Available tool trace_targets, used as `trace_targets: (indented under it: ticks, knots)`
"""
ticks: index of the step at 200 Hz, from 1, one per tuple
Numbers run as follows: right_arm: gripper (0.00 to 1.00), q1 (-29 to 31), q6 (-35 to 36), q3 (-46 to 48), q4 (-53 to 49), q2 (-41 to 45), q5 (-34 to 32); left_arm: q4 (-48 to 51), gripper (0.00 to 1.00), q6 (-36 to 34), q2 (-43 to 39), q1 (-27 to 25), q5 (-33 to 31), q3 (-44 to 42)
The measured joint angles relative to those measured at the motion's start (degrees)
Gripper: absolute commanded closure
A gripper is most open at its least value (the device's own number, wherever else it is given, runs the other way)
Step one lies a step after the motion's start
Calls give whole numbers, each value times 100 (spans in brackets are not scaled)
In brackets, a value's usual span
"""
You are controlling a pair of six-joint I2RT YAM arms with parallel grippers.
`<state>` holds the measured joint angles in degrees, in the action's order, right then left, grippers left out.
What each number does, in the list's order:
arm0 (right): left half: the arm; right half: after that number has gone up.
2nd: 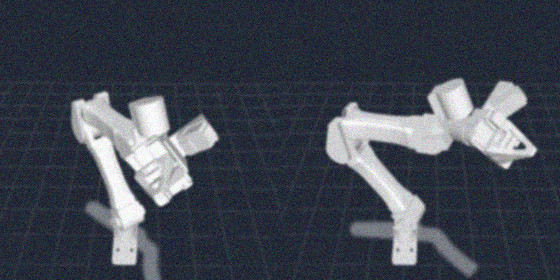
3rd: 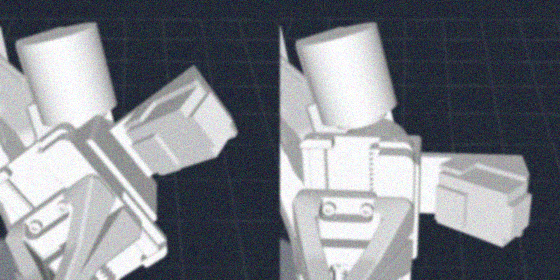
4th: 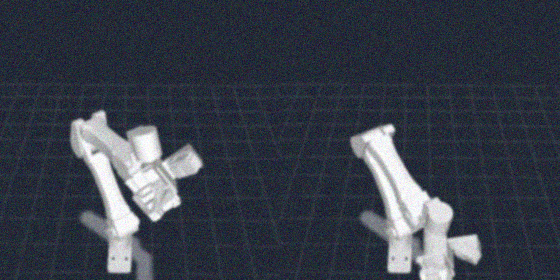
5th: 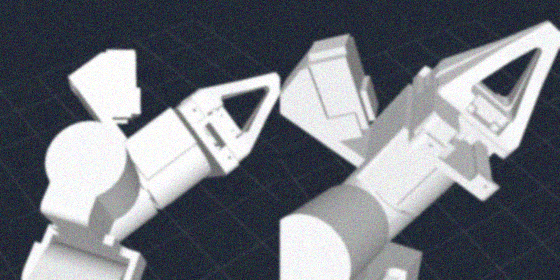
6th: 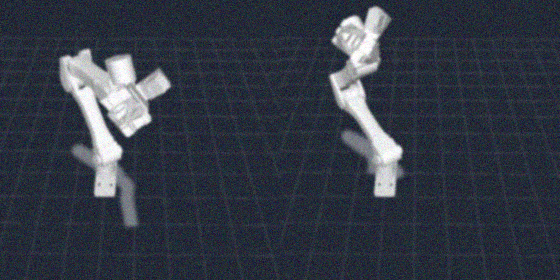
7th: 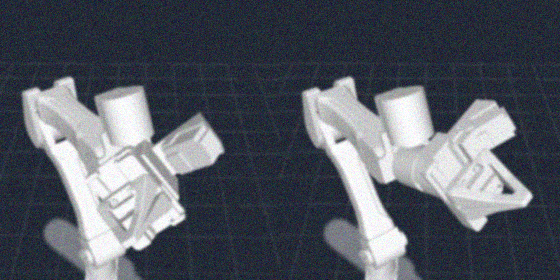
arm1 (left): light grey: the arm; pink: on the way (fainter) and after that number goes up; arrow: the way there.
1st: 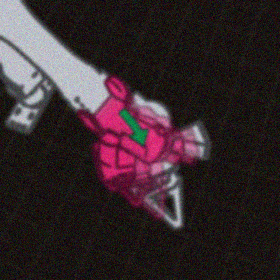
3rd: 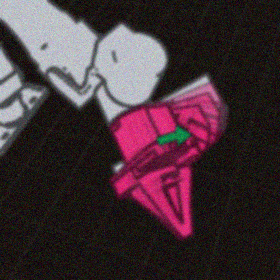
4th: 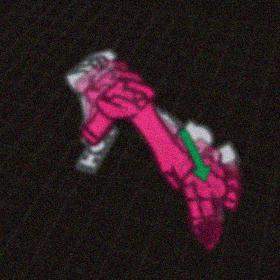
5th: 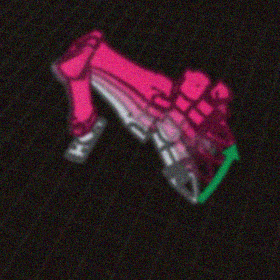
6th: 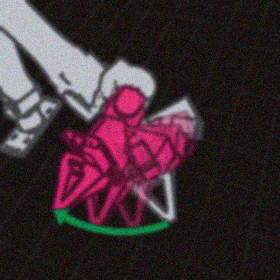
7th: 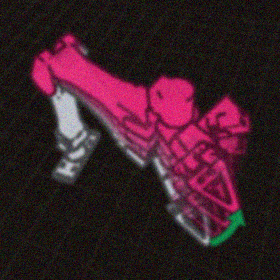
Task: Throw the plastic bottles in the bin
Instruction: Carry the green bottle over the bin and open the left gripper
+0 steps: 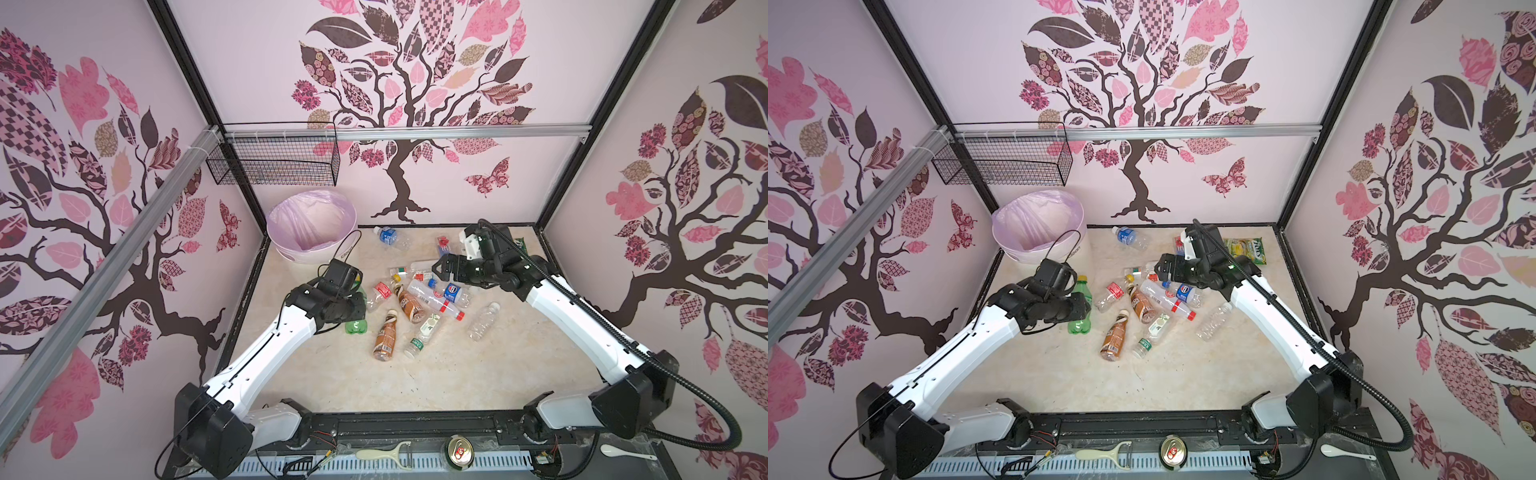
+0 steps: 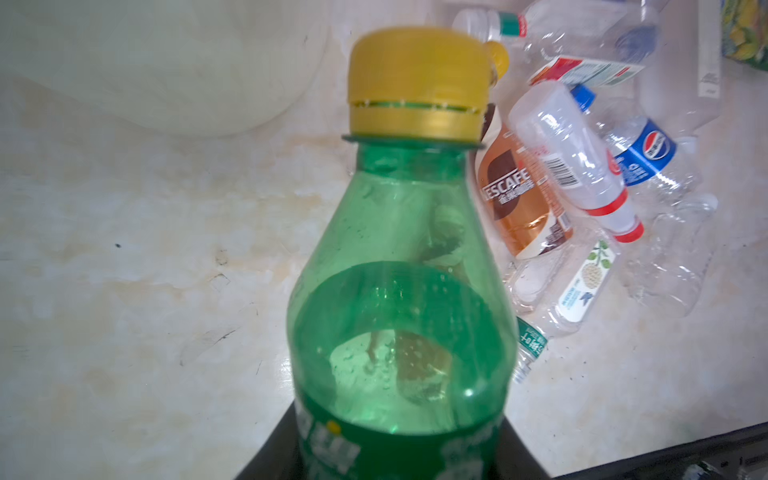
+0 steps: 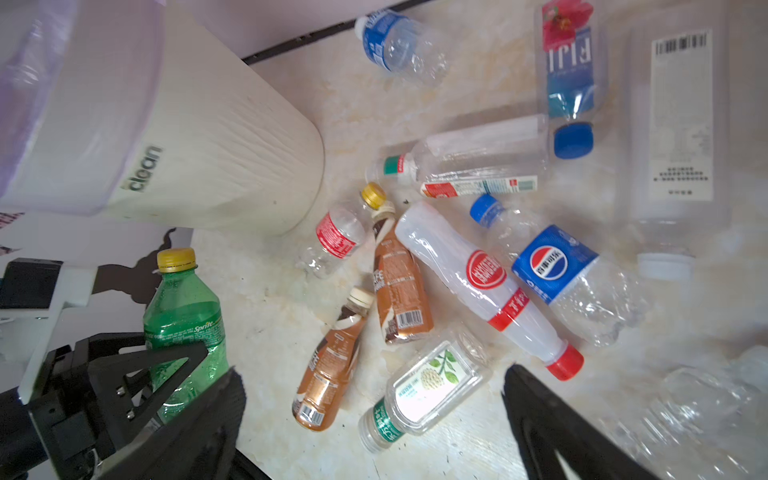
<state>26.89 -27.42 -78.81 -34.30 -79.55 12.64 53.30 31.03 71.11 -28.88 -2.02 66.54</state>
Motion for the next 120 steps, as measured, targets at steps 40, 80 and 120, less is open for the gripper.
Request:
trace_targets:
  ticks: [40, 80, 120]
  knots:
    - [0, 334, 4, -824, 68, -74, -72, 492, 55, -219, 295, 15, -586, 1788]
    - [1, 570, -42, -1609, 55, -422, -94, 573, 54, -605, 1375, 334, -1268, 4618]
    - [0, 706, -118, -2686, -175, -1056, -79, 83, 54, -940, 1915, 625, -1971, 6212]
